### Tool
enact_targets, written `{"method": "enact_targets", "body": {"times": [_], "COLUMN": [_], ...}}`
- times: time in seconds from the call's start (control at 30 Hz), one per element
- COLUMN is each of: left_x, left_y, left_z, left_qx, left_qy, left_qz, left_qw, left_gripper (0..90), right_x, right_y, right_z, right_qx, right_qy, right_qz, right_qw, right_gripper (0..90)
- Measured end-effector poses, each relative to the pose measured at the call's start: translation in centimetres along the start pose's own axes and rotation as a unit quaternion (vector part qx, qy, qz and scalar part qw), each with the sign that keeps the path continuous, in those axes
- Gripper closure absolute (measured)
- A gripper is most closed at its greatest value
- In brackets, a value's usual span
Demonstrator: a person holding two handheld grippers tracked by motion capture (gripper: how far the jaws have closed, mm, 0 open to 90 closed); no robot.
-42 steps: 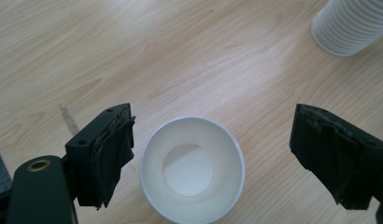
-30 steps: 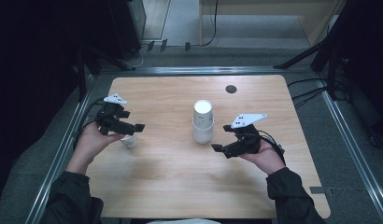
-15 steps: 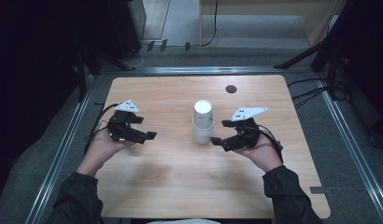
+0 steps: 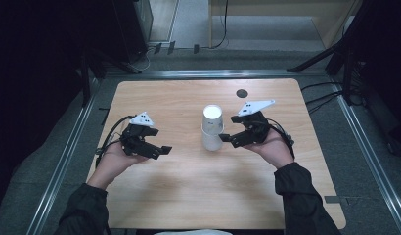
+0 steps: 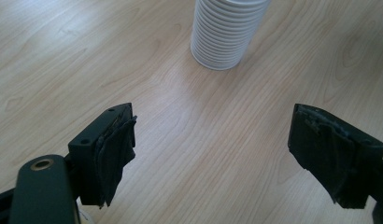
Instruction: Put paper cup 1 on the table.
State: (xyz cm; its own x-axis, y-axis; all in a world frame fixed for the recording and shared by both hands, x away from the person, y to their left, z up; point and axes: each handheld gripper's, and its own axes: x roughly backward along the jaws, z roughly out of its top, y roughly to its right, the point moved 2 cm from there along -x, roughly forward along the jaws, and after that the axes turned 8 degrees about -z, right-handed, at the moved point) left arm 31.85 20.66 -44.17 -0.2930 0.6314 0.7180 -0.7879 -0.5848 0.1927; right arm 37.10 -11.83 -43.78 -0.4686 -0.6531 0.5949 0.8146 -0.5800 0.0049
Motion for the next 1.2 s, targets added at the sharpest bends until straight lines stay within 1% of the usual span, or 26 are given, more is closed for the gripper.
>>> {"method": "enact_targets", "body": {"times": [0.07,0.1,0.13,0.17,0.23,0.3,0.37,0.43,0.5,0.6,0.63,0.7,0.83,0.9,1.03,1.13,1.2], "left_x": [-0.1,-0.1,-0.2,-0.2,-0.3,-0.4,-0.4,-0.6,-0.8,-1.1,-1.2,-1.4,-1.3,-1.2,-1.3,-1.6,-1.8], "left_y": [0.2,0.3,0.5,0.7,1.1,1.6,1.9,2.3,2.7,3.3,3.4,3.6,3.9,3.9,3.9,4.0,4.1], "left_z": [0.0,0.0,0.0,0.0,0.0,-0.1,-0.1,-0.2,-0.4,-0.7,-0.8,-0.9,-1.0,-1.1,-1.3,-1.3,-1.4], "left_qx": [-0.001,-0.001,0.000,-0.002,-0.002,-0.006,-0.008,-0.010,-0.016,-0.015,-0.018,-0.017,-0.018,-0.017,-0.017,-0.024,-0.027], "left_qy": [0.002,0.002,0.001,-0.001,0.000,0.001,0.001,-0.001,-0.009,-0.010,-0.012,-0.017,-0.009,-0.006,-0.006,-0.015,-0.017], "left_qz": [-0.005,-0.006,-0.013,-0.014,-0.020,-0.025,-0.026,-0.026,-0.025,-0.030,-0.029,-0.033,-0.037,-0.039,-0.039,-0.038,-0.038], "left_qw": [1.0000,1.0000,0.9999,0.9999,0.9998,0.9997,0.9996,0.9996,0.9995,0.9994,0.9993,0.9992,0.9991,0.9991,0.9991,0.9989,0.9987], "left_gripper": [15.1,15.1,15.1,15.1,15.1,15.1,15.1,15.1,15.1,15.1,15.1,15.1,15.1,15.1,15.1,15.1,15.1], "right_x": [-0.2,-0.2,-0.3,-0.4,-0.7,-0.9,-1.3,-1.7,-2.0,-2.8,-3.2,-3.5,-4.5,-4.8,-4.8,-4.7,-4.6], "right_y": [0.4,0.5,0.7,1.0,1.2,1.4,1.5,1.5,1.5,1.4,1.3,1.2,1.1,1.1,1.2,1.1,1.0], "right_z": [0.3,0.4,0.5,0.7,1.1,1.4,1.9,2.4,2.7,3.1,3.3,3.5,3.6,3.7,3.9,4.0,4.0], "right_qx": [0.002,0.000,0.002,0.003,0.006,0.009,0.013,0.021,0.023,0.033,0.038,0.039,0.047,0.047,0.039,0.035,0.040], "right_qy": [0.003,-0.001,-0.003,-0.005,-0.008,-0.007,-0.014,-0.013,-0.015,-0.022,-0.025,-0.026,-0.037,-0.035,-0.031,-0.025,-0.024], "right_qz": [0.005,0.006,0.007,0.009,0.011,0.013,0.015,0.017,0.017,0.019,0.020,0.023,0.023,0.021,0.021,0.026,0.026], "right_qw": [1.0000,1.0000,1.0000,0.9999,0.9999,0.9999,0.9997,0.9996,0.9995,0.9990,0.9988,0.9986,0.9980,0.9981,0.9985,0.9988,0.9985], "right_gripper": [20.0,20.0,20.0,19.9,19.9,19.9,19.8,19.8,19.8,19.9,19.9,20.1,20.9,22.0,23.3,26.3,30.2]}}
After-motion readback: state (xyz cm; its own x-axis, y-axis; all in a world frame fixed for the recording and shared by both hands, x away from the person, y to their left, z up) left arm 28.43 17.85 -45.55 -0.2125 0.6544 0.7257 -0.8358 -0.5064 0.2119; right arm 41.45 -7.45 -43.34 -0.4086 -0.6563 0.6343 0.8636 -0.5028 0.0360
